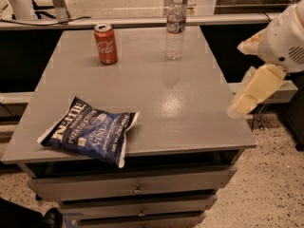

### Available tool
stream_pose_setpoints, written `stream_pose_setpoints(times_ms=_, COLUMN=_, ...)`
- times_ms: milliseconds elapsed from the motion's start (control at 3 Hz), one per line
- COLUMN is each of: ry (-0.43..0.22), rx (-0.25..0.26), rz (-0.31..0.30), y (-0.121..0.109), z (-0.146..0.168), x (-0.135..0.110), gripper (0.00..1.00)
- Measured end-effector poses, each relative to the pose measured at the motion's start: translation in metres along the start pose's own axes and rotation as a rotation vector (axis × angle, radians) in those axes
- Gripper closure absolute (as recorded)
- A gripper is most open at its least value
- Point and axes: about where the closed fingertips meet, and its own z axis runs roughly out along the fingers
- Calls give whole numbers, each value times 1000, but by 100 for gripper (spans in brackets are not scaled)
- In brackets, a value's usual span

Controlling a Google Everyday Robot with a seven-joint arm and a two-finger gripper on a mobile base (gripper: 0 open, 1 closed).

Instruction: Move coke can near blue chip bag

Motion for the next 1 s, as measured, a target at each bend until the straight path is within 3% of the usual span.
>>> stream_pose_setpoints(times_ms=667, ry=-402, rx=-64, rz=66, y=1, z=72, x=-98, gripper=0)
stream_pose_setpoints(times_ms=1000, ry=-463, rx=-25, rz=79, y=-9, z=71, x=-118, gripper=0)
